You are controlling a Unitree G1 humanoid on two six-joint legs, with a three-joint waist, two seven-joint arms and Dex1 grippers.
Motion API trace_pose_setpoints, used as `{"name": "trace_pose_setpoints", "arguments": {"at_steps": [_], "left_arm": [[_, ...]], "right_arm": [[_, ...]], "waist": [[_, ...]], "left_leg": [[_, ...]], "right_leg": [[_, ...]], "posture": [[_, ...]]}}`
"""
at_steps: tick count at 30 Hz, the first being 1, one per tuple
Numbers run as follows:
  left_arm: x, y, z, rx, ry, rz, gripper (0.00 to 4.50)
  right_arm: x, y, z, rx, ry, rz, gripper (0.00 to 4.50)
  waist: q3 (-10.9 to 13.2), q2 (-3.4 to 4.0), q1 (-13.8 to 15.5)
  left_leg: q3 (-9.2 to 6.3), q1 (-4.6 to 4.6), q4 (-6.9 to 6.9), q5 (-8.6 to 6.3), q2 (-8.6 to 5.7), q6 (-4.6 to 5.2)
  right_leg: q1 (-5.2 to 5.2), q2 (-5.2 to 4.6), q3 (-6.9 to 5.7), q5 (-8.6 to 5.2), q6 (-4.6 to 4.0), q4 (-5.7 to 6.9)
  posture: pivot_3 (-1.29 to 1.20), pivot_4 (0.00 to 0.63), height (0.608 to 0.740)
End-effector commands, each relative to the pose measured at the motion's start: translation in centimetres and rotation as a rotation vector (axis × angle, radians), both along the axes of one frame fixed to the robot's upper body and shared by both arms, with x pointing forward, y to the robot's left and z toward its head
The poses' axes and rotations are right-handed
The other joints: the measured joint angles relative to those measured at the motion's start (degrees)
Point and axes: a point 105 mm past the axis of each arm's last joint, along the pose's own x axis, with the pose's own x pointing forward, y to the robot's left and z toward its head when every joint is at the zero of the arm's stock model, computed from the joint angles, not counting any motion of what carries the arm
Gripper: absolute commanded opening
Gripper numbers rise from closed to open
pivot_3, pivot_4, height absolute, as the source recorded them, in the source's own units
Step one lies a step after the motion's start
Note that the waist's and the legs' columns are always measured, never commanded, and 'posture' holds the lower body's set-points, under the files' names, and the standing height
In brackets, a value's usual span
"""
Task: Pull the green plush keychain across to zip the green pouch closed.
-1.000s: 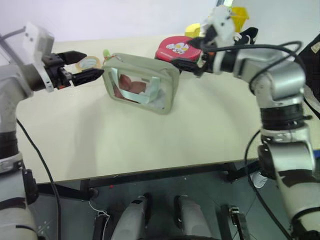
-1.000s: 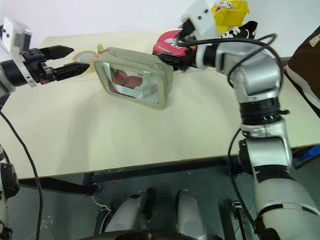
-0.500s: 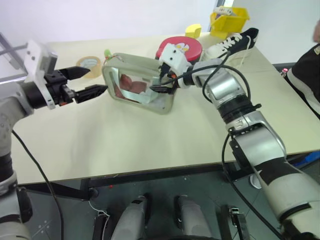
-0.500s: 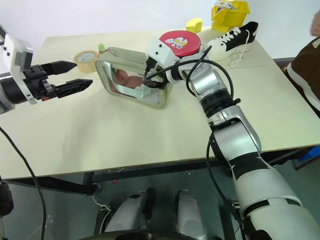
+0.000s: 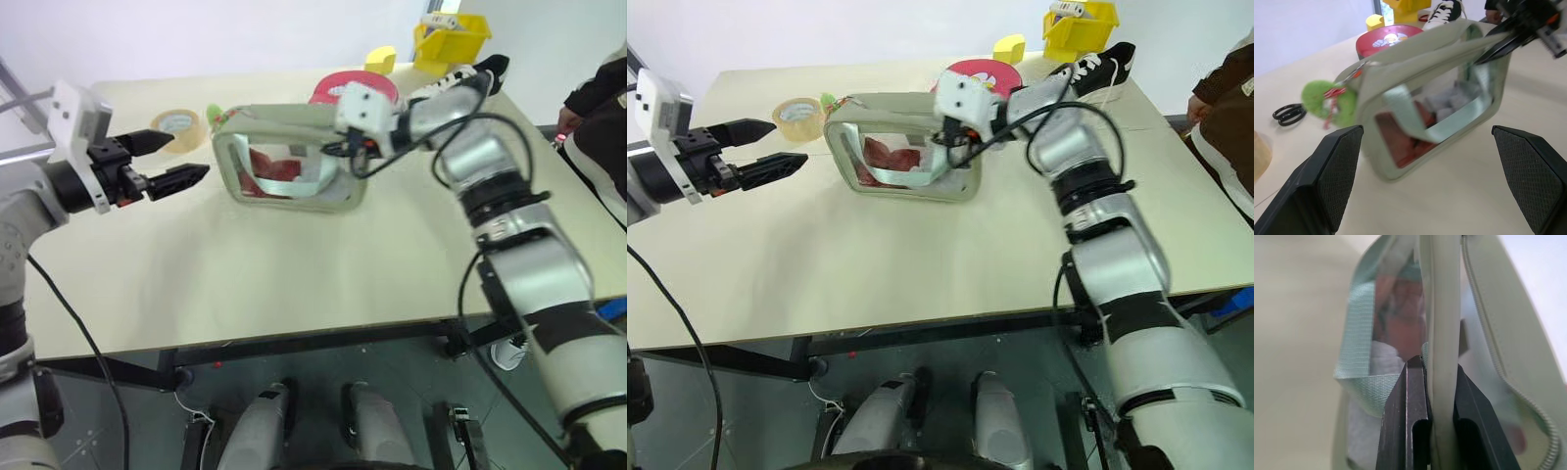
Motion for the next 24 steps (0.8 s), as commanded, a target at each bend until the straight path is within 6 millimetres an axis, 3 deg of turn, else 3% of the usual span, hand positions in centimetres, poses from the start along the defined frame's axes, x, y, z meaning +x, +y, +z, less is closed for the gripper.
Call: {"name": "trace_pose_setpoints", "arguments": {"at_steps": [1, 4, 7, 12, 15, 18, 20, 24], "left_arm": [[-0.3, 0.1, 1.1, 0.028, -0.046, -0.005, 4.5], [-0.2, 0.0, 0.9, 0.028, -0.044, -0.013, 4.5], [-0.1, -0.3, 0.7, 0.027, -0.041, -0.021, 4.5], [0.1, -0.7, 0.8, 0.03, -0.041, -0.034, 4.5], [0.2, -0.7, 0.8, 0.032, -0.041, -0.036, 4.5], [0.0, -0.5, 0.8, 0.035, -0.035, -0.03, 4.5], [-0.1, -0.2, 0.7, 0.039, -0.028, -0.022, 4.5], [-0.2, 0.0, 0.6, 0.042, -0.025, -0.018, 4.5]], "right_arm": [[-1.6, -0.9, 3.2, 0.062, -0.059, 0.112, 0.05], [-1.5, -3.7, 0.2, -0.025, -0.035, 0.103, 0.05], [-2.0, -4.0, -2.4, -0.009, 0.037, 0.133, 0.05], [-1.9, -3.6, -3.1, 0.031, 0.041, 0.126, 0.05], [-1.7, -4.1, -1.5, 0.042, 0.006, 0.093, 1.08], [-2.1, -4.7, 0.5, 0.043, -0.023, 0.072, 2.5], [-2.5, -4.9, 2.6, 0.054, -0.048, 0.057, 2.5], [-2.6, -4.0, 4.9, 0.086, -0.082, 0.017, 2.5]], "waist": [[0.0, 0.0, -0.3], [0.0, 0.01, -0.23], [-0.01, -0.01, -0.1], [0.0, 0.01, -0.96], [0.0, 0.01, -1.16], [0.0, 0.02, -1.02], [0.03, 0.06, -0.83], [0.03, 0.06, -0.67]], "left_leg": [[0.0, 0.02, 0.0, 0.0, 0.03, 0.0], [0.0, 0.05, -0.03, 0.0, 0.05, 0.0], [0.01, 0.06, -0.02, 0.0, 0.05, 0.0], [0.01, 0.11, -0.02, 0.01, 0.07, 0.0], [0.01, 0.11, -0.02, 0.01, 0.08, 0.0], [0.0, 0.1, -0.02, 0.01, 0.07, 0.0], [0.0, 0.08, -0.02, 0.01, 0.07, 0.0], [0.0, 0.05, -0.02, 0.0, 0.06, 0.0]], "right_leg": [[0.0, 0.02, 0.0, 0.0, 0.0, 0.02], [0.01, 0.02, 0.01, -0.01, -0.01, 0.03], [0.06, 0.01, 0.0, -0.01, -0.01, 0.01], [0.07, 0.01, 0.04, -0.01, -0.02, 0.04], [0.06, 0.01, 0.04, -0.01, -0.02, 0.04], [0.06, 0.0, 0.03, -0.02, -0.03, 0.04], [0.03, -0.01, 0.03, -0.02, -0.03, 0.04], [0.0, -0.03, 0.03, -0.04, -0.07, 0.04]], "posture": [[0.0, 0.15, 0.74], [0.0, 0.15, 0.74], [0.0, 0.15, 0.74], [0.0, 0.15, 0.74], [0.0, 0.15, 0.74], [0.0, 0.15, 0.74], [0.0, 0.15, 0.74], [0.0, 0.15, 0.74]]}}
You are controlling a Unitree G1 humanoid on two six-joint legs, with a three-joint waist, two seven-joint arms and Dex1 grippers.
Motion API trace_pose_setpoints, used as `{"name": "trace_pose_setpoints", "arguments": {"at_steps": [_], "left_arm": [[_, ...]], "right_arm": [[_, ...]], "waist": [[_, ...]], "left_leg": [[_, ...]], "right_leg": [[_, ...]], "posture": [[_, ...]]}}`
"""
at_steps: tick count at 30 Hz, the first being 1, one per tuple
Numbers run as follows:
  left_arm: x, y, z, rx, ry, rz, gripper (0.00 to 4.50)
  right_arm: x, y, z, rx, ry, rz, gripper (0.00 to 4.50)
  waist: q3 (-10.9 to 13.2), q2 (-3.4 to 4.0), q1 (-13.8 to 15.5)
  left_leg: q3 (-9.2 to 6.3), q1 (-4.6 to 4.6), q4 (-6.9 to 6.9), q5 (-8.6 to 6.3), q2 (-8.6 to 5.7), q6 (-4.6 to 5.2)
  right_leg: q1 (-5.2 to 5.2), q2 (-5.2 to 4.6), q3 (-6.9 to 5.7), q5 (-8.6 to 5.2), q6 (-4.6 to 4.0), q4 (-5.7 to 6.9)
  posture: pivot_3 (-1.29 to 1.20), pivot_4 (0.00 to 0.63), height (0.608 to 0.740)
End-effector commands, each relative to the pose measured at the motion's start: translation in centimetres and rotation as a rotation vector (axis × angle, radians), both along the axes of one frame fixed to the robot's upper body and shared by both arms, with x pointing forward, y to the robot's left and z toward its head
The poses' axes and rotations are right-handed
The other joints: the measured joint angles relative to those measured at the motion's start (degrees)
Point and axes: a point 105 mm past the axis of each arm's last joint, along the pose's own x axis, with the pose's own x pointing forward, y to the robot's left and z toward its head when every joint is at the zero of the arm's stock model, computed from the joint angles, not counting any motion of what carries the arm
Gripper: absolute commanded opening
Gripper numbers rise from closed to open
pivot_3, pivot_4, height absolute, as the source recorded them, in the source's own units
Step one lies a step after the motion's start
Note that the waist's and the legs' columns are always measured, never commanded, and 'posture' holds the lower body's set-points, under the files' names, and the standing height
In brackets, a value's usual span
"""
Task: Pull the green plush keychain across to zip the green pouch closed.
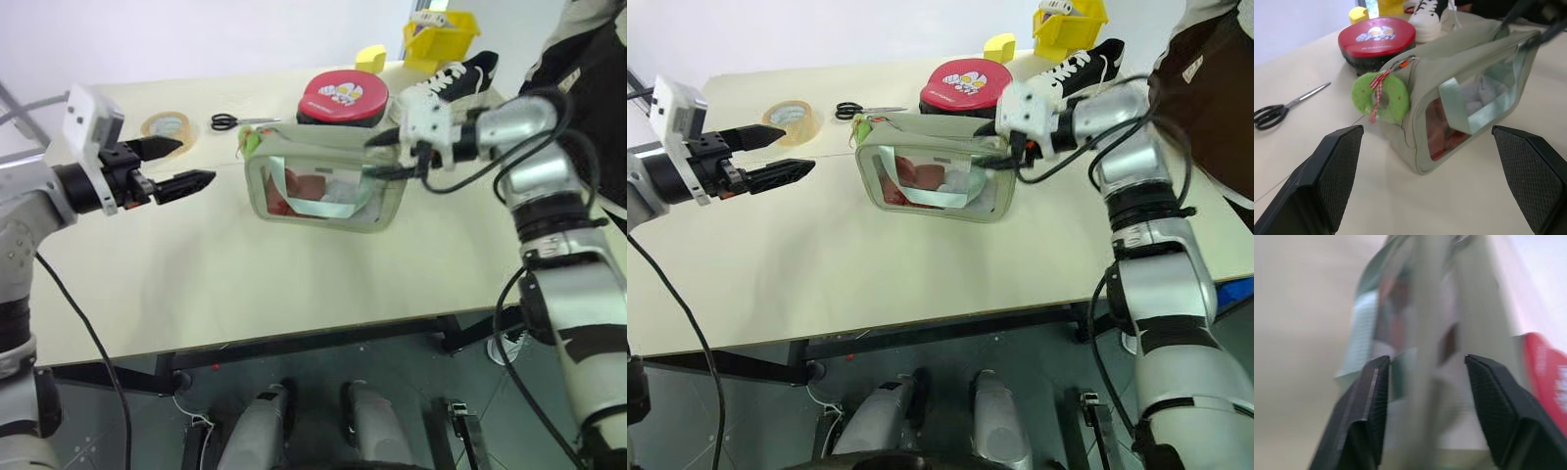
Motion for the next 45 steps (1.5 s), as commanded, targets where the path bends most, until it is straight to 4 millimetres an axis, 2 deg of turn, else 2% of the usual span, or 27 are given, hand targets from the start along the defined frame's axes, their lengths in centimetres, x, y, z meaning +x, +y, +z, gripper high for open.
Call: {"name": "trace_pose_setpoints", "arguments": {"at_steps": [1, 3, 5, 7, 11, 17, 20, 23, 26, 33, 36, 41, 45], "left_arm": [[-0.4, 0.3, 1.5, 0.011, -0.056, 0.007, 4.5], [-0.2, 0.2, 1.4, 0.013, -0.055, 0.005, 4.5], [0.0, 0.0, 1.4, 0.014, -0.055, -0.001, 4.5], [0.1, -0.1, 1.2, 0.02, -0.055, -0.005, 4.5], [-0.2, -0.2, 1.4, 0.019, -0.056, -0.01, 4.5], [-0.5, 0.0, 1.0, 0.021, -0.053, 0.007, 4.5], [-0.5, 0.0, 1.0, 0.021, -0.056, 0.01, 4.5], [-0.4, 0.0, 1.1, 0.025, -0.062, 0.012, 4.5], [-0.4, 0.2, 1.1, 0.027, -0.064, 0.021, 4.5], [-0.2, 2.5, 2.2, 0.042, -0.085, 0.091, 4.5], [-0.2, 3.0, 2.5, 0.049, -0.089, 0.097, 4.5], [-0.2, 2.5, 2.1, 0.05, -0.088, 0.08, 4.5], [-0.1, 2.4, 2.0, 0.049, -0.086, 0.078, 4.5]], "right_arm": [[-0.4, 1.8, 4.0, 0.085, -0.079, -0.01, 2.5], [-0.4, 4.0, 4.2, 0.136, -0.059, 0.003, 2.5], [-0.9, 6.3, 3.0, 0.124, -0.016, 0.058, 2.5], [-0.8, 7.5, 1.6, 0.1, 0.035, 0.075, 2.5], [0.6, 7.2, -0.1, 0.042, 0.047, 0.004, 2.5], [0.4, 7.2, -0.7, 0.016, 0.105, 0.007, 2.5], [0.5, 7.4, -1.5, -0.011, 0.119, 0.007, 1.62], [0.6, 7.5, -1.8, 0.0, 0.13, 0.015, 0.06], [0.5, 7.9, -1.3, 0.02, 0.101, 0.04, 0.02], [-2.3, 9.4, 1.7, 0.056, 0.038, 0.226, 0.02], [-3.1, 9.4, 1.0, 0.03, 0.054, 0.266, 0.02], [-3.8, 9.8, -2.5, -0.003, 0.117, 0.261, 0.02], [-4.7, 10.0, -2.9, -0.007, 0.14, 0.263, 0.02]], "waist": [[-0.01, -0.01, 0.0], [-0.02, -0.02, -0.07], [-0.02, -0.02, -0.04], [-0.01, -0.02, 0.1], [-0.02, -0.02, 1.1], [-0.02, -0.03, 0.89], [-0.02, -0.02, 0.62], [-0.02, -0.03, 0.58], [-0.02, -0.03, 0.58], [-0.01, -0.02, 0.54], [-0.01, -0.02, 0.63], [-0.04, -0.07, 0.99], [-0.04, -0.07, 0.91]], "left_leg": [[0.0, 0.01, 0.0, 0.0, 0.0, 0.0], [0.0, 0.02, 0.0, -0.01, 0.0, 0.0], [-0.01, 0.02, 0.0, 0.0, 0.01, 0.0], [-0.01, 0.0, 0.0, 0.0, 0.0, 0.0], [-0.01, -0.02, 0.02, 0.01, -0.04, 0.0], [-0.01, -0.02, 0.05, 0.0, -0.06, 0.0], [-0.01, -0.02, 0.02, 0.01, -0.03, -0.01], [0.0, -0.01, 0.01, 0.01, -0.02, -0.01], [0.0, 0.0, 0.01, 0.01, -0.02, -0.01], [0.0, -0.04, -0.01, 0.01, -0.01, -0.01], [0.0, -0.04, -0.01, 0.01, -0.01, -0.01], [-0.03, -0.01, 0.02, 0.0, -0.03, -0.01], [-0.04, -0.01, 0.05, 0.01, -0.03, -0.01]], "right_leg": [[0.02, 0.0, 0.0, 0.0, -0.01, 0.0], [0.02, -0.01, 0.0, -0.06, -0.11, 0.0], [0.01, -0.01, 0.0, -0.06, -0.11, 0.0], [-0.01, 0.0, 0.0, 0.01, 0.01, 0.01], [0.0, -0.02, -0.02, 0.02, 0.03, 0.0], [0.02, -0.03, -0.02, 0.02, 0.03, 0.0], [0.0, -0.01, -0.02, 0.03, 0.04, 0.01], [-0.02, 0.01, -0.01, 0.03, 0.04, 0.01], [0.01, 0.01, -0.01, 0.03, 0.03, 0.01], [-0.08, 0.03, 0.0, 0.03, 0.04, 0.02], [-0.07, 0.03, -0.01, 0.03, 0.04, 0.02], [0.03, -0.01, -0.05, 0.03, 0.04, 0.0], [0.02, -0.02, -0.05, 0.03, 0.04, 0.02]], "posture": [[0.0, 0.15, 0.74], [0.0, 0.15, 0.74], [0.0, 0.15, 0.74], [0.0, 0.15, 0.74], [0.0, 0.15, 0.74], [0.0, 0.15, 0.74], [0.0, 0.15, 0.74], [0.0, 0.15, 0.74], [0.0, 0.15, 0.74], [0.0, 0.15, 0.74], [0.0, 0.15, 0.74], [0.0, 0.15, 0.74], [0.0, 0.15, 0.74]]}}
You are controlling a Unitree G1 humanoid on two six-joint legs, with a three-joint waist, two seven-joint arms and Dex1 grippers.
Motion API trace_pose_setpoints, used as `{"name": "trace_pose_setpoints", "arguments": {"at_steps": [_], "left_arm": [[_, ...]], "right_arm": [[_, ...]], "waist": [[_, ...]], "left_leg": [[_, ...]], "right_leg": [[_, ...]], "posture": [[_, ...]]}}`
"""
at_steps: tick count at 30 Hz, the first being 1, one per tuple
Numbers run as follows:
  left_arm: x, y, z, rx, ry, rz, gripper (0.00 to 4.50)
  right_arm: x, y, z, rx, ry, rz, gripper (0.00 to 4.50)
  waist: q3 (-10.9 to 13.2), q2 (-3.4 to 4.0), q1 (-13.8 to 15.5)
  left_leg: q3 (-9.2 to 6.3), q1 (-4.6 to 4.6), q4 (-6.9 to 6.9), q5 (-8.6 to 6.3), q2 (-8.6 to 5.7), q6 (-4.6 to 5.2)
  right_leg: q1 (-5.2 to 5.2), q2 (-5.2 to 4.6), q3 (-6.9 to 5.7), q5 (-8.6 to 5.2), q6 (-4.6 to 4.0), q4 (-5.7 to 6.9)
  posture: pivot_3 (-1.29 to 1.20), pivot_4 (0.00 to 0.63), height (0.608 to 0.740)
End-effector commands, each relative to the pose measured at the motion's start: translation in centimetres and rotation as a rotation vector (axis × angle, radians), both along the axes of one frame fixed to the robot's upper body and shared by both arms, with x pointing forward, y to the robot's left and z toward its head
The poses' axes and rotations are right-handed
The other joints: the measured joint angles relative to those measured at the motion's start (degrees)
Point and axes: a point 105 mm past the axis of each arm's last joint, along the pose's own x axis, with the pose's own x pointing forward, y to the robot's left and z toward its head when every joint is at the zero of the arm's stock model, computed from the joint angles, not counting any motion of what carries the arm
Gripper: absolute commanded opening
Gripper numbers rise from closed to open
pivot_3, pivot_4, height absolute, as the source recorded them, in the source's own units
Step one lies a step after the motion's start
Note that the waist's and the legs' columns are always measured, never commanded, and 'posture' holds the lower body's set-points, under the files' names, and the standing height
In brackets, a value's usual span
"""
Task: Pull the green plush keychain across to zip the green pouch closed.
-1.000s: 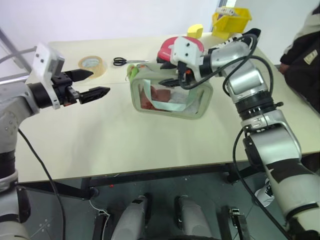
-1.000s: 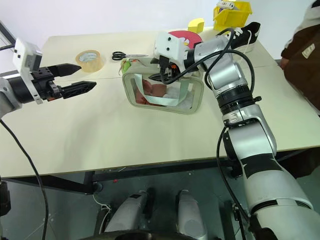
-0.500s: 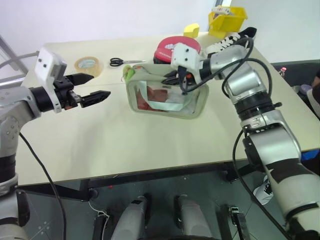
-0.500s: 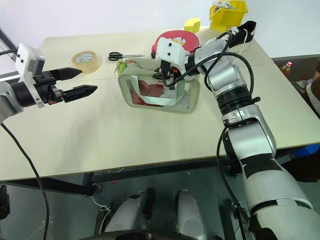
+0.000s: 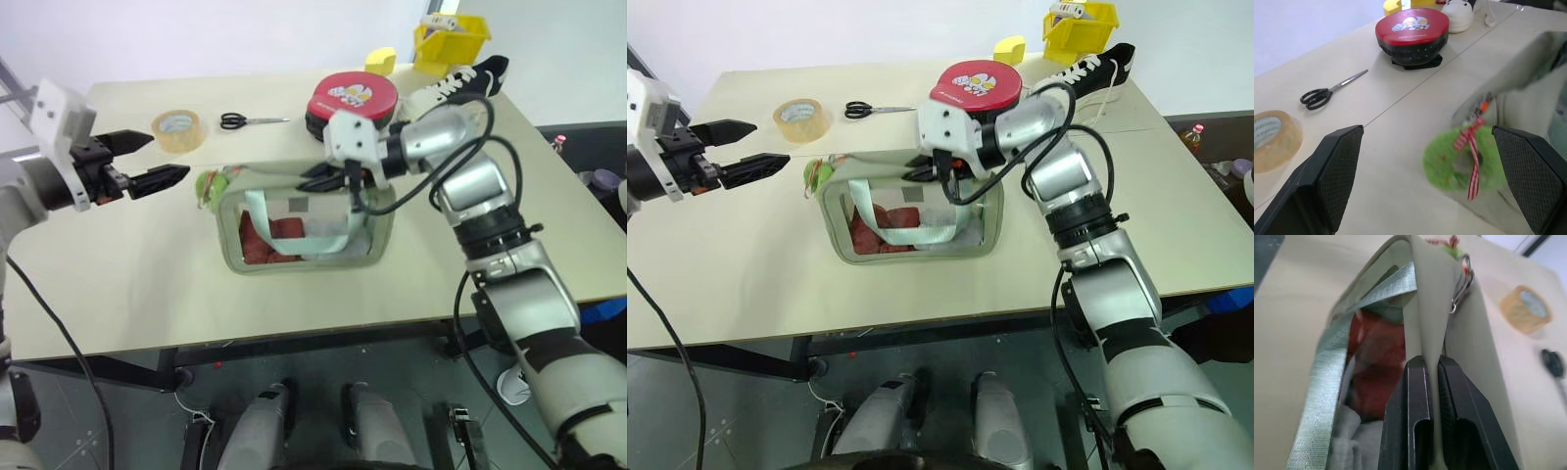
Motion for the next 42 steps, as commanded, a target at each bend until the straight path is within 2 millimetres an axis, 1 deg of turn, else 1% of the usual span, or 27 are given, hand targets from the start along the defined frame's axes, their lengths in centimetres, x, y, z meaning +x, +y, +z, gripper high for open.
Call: {"name": "trace_pose_setpoints", "arguments": {"at_steps": [1, 3, 5, 6, 9, 12, 13, 16, 19, 21, 23, 26, 27, 29, 30, 33, 37, 42], "left_arm": [[-0.3, -0.1, 1.2, 0.014, -0.056, -0.005, 4.5], [-0.2, -0.1, 1.2, 0.015, -0.056, -0.008, 4.5], [0.0, -0.2, 1.2, 0.015, -0.057, -0.013, 4.5], [0.1, -0.3, 1.2, 0.016, -0.057, -0.017, 4.5], [0.2, -0.3, 1.0, 0.019, -0.055, -0.021, 4.5], [0.3, 0.1, 0.7, 0.027, -0.043, -0.017, 4.5], [0.5, 0.5, 0.5, 0.032, -0.033, -0.01, 4.5], [0.6, 1.6, -0.6, 0.053, 0.003, 0.008, 4.5], [1.0, 2.5, -1.5, 0.066, 0.032, 0.021, 4.5], [1.5, 2.7, -2.2, 0.082, 0.049, 0.021, 4.5], [1.8, 2.4, -2.8, 0.098, 0.063, 0.002, 4.5], [2.3, 1.7, -3.2, 0.111, 0.069, -0.03, 4.5], [2.4, 1.5, -3.1, 0.112, 0.07, -0.039, 4.5], [2.6, 1.3, -3.0, 0.117, 0.072, -0.056, 4.5], [2.6, 1.2, -3.0, 0.123, 0.076, -0.065, 4.5], [2.5, 1.0, -2.9, 0.134, 0.086, -0.087, 4.5], [2.1, 0.6, -3.1, 0.135, 0.11, -0.123, 4.5], [2.0, 0.2, -4.0, 0.148, 0.135, -0.149, 4.5]], "right_arm": [[-0.8, 0.3, 1.6, 0.017, -0.039, 0.008, 0.02], [-1.0, 0.4, 1.9, 0.017, -0.036, 0.002, 0.02], [-1.3, 0.4, 2.1, 0.015, -0.02, 0.003, 0.75], [-1.6, 0.3, 2.2, 0.014, -0.007, 0.006, 1.02], [-2.2, 0.2, 2.3, 0.012, 0.011, 0.01, 2.46], [-2.7, -1.4, 3.8, 0.032, -0.001, -0.03, 4.05], [-2.9, -2.3, 4.5, 0.039, -0.006, -0.053, 4.44], [-3.8, -5.1, 5.4, 0.028, -0.005, -0.121, 4.44], [-5.1, -7.3, 5.0, -0.005, 0.027, -0.175, 4.44], [-5.6, -8.0, 4.3, -0.01, 0.054, -0.209, 4.44], [-5.4, -8.1, 3.3, -0.003, 0.067, -0.236, 4.44], [-4.8, -7.6, 2.1, 0.026, 0.093, -0.267, 3.62], [-4.8, -7.5, 1.6, 0.027, 0.1, -0.268, 3.05], [-4.9, -7.4, 1.0, 0.026, 0.116, -0.265, 2.14], [-4.9, -7.4, 0.8, 0.025, 0.119, -0.265, 1.51], [-5.0, -7.3, 0.4, 0.026, 0.121, -0.268, 0.02], [-5.0, -7.4, 0.3, 0.017, 0.099, -0.276, 0.02], [-5.2, -7.3, 0.3, 0.016, 0.091, -0.272, 0.02]], "waist": [[0.0, 0.0, -0.11], [0.0, 0.0, -0.17], [0.0, 0.0, -0.09], [0.0, 0.0, -0.06], [0.0, 0.0, -0.04], [0.0, 0.0, -0.04], [0.0, 0.0, 0.0], [0.0, 0.0, 0.21], [0.0, 0.0, 0.32], [-0.01, -0.01, 0.31], [-0.01, -0.01, 0.06], [-0.01, -0.01, -0.09], [-0.01, -0.01, -0.08], [-0.01, -0.01, -0.04], [-0.01, -0.01, 0.0], [-0.01, -0.01, -0.04], [-0.01, -0.01, -0.04], [-0.01, -0.01, -0.05]], "left_leg": [[0.0, 0.0, 0.0, 0.0, 0.0, 0.0], [0.0, 0.0, 0.0, 0.0, 0.01, 0.0], [0.0, 0.0, 0.0, 0.0, 0.0, 0.0], [0.0, 0.0, 0.0, 0.0, 0.0, 0.0], [0.0, 0.0, 0.0, 0.0, 0.0, 0.01], [0.0, -0.01, 0.0, 0.0, 0.0, 0.01], [0.0, -0.02, 0.0, -0.01, 0.0, 0.01], [0.02, -0.04, 0.0, -0.01, 0.0, 0.02], [0.02, -0.06, 0.0, -0.03, 0.0, 0.05], [0.02, -0.05, 0.0, -0.04, 0.01, 0.05], [0.02, -0.05, 0.01, -0.04, 0.03, 0.06], [0.05, -0.13, 0.0, -0.05, 0.03, 0.07], [0.05, -0.15, 0.0, -0.05, 0.02, 0.08], [0.05, -0.23, 0.01, -0.05, 0.02, 0.08], [0.05, -0.25, 0.01, -0.05, 0.02, 0.08], [0.06, -0.25, 0.03, -0.05, 0.01, 0.09], [0.05, -0.23, 0.05, -0.05, 0.02, 0.09], [0.05, -0.22, 0.06, -0.05, 0.02, 0.09]], "right_leg": [[0.0, 0.0, 0.0, 0.0, 0.0, 0.0], [0.0, 0.0, 0.0, 0.0, 0.0, 0.0], [0.0, 0.0, 0.0, 0.0, 0.0, 0.0], [0.0, 0.0, 0.0, 0.0, -0.01, 0.0], [0.0, -0.01, 0.0, 0.0, 0.0, -0.01], [-0.01, -0.02, 0.0, 0.0, -0.01, 0.0], [-0.01, -0.03, 0.0, -0.01, -0.01, -0.01], [-0.02, -0.06, 0.0, -0.03, -0.06, -0.02], [-0.01, -0.11, 0.02, -0.11, -0.18, -0.05], [0.01, -0.13, 0.04, -0.13, -0.21, -0.07], [0.04, -0.15, 0.04, -0.15, -0.25, -0.09], [-0.02, -0.18, 0.07, -0.21, -0.35, -0.12], [-0.04, -0.18, 0.06, -0.21, -0.35, -0.14], [-0.11, -0.18, 0.06, -0.2, -0.34, -0.13], [-0.12, -0.17, 0.06, -0.19, -0.33, -0.14], [-0.12, -0.17, 0.06, -0.19, -0.32, -0.13], [-0.1, -0.16, 0.05, -0.19, -0.32, -0.11], [-0.09, -0.16, 0.04, -0.19, -0.32, -0.11]], "posture": [[0.0, 0.15, 0.74], [0.0, 0.15, 0.74], [0.0, 0.15, 0.74], [0.0, 0.15, 0.74], [0.0, 0.15, 0.74], [0.0, 0.15, 0.74], [0.0, 0.15, 0.74], [0.0, 0.15, 0.74], [0.0, 0.15, 0.74], [0.0, 0.15, 0.74], [0.0, 0.15, 0.74], [0.0, 0.15, 0.74], [0.0, 0.15, 0.74], [0.0, 0.15, 0.74], [0.0, 0.15, 0.74], [0.0, 0.15, 0.74], [0.0, 0.15, 0.74], [0.0, 0.15, 0.74]]}}
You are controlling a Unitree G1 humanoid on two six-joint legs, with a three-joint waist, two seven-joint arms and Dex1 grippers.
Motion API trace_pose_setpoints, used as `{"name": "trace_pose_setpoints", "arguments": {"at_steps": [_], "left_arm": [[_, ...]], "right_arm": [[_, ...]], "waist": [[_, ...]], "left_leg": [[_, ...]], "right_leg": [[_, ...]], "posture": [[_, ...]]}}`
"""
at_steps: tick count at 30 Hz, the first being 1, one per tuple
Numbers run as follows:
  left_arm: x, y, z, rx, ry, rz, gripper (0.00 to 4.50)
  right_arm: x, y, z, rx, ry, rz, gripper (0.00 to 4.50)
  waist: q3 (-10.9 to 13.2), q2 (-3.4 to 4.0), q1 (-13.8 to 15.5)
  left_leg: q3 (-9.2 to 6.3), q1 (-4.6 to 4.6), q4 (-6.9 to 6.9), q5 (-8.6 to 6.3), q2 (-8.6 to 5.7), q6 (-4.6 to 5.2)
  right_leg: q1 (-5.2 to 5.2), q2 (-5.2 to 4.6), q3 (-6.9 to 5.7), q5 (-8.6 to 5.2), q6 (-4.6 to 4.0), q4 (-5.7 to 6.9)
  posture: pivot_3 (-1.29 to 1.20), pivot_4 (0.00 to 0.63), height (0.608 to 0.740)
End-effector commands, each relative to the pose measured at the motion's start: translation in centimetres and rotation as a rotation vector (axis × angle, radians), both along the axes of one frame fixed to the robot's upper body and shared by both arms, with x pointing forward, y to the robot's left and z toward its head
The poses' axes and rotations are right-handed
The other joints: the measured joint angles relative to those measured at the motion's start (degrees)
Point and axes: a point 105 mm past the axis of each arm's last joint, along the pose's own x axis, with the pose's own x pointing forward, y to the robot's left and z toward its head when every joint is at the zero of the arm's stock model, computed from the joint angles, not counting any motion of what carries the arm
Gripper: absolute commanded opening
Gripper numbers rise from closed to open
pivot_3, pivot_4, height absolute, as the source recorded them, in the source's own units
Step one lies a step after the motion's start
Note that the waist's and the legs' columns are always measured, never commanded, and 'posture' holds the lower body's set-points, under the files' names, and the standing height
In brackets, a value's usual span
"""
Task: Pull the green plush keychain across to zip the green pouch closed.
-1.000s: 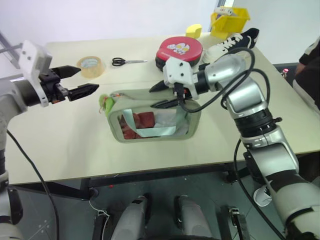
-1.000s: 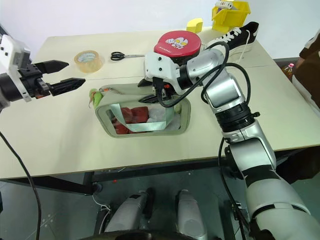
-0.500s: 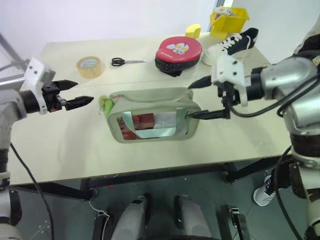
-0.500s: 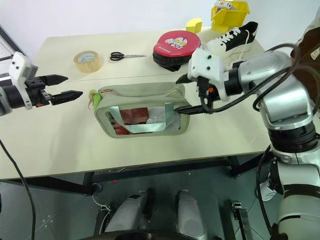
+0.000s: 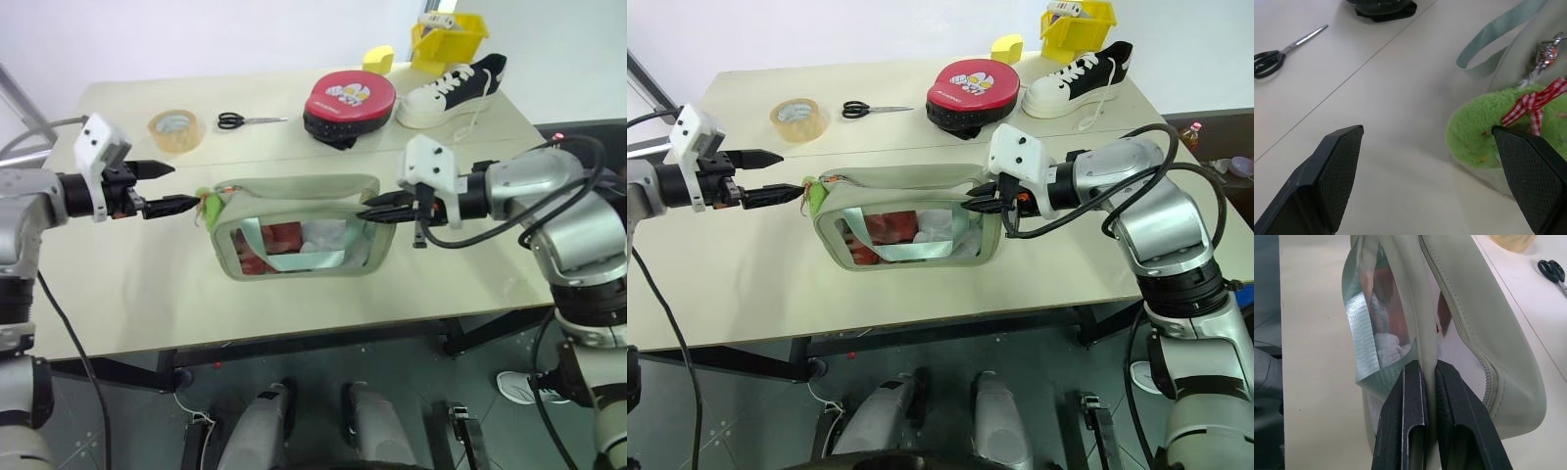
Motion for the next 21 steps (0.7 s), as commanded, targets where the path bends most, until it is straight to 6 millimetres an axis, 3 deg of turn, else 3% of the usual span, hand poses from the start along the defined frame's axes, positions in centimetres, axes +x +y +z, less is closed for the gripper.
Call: {"name": "trace_pose_setpoints", "arguments": {"at_steps": [1, 7, 16, 21], "left_arm": [[-0.1, -0.4, 0.2, 0.022, -0.014, -0.022, 4.5], [0.5, -1.5, -1.4, 0.052, 0.008, -0.048, 4.5], [0.8, -1.5, 0.2, 0.008, -0.028, -0.043, 0.13], [0.3, -2.5, 2.7, -0.047, -0.05, -0.097, 0.02]], "right_arm": [[-0.6, 0.4, 0.7, -0.006, -0.046, 0.026, 0.02], [-0.6, 0.7, 0.8, 0.001, -0.052, 0.031, 0.02], [-0.4, 1.1, 0.8, 0.01, -0.057, 0.033, 0.0], [0.0, 1.3, 0.7, 0.018, -0.064, 0.027, 0.0]], "waist": [[0.0, 0.0, 0.0], [0.0, 0.0, 0.07], [0.0, 0.0, -0.04], [0.0, 0.0, -0.06]], "left_leg": [[0.0, 0.0, 0.0, 0.0, 0.0, 0.0], [0.0, 0.01, 0.02, 0.0, 0.0, 0.0], [-0.01, 0.02, 0.03, 0.01, 0.0, 0.01], [-0.01, 0.02, 0.04, 0.0, 0.0, 0.01]], "right_leg": [[0.0, 0.0, 0.0, 0.0, 0.0, 0.0], [0.03, 0.0, 0.0, 0.0, 0.0, 0.0], [0.03, 0.01, -0.01, 0.01, 0.02, 0.01], [0.05, 0.02, -0.03, 0.01, 0.02, 0.01]], "posture": [[0.0, 0.15, 0.74], [0.0, 0.15, 0.74], [0.0, 0.15, 0.74], [0.0, 0.15, 0.74]]}}
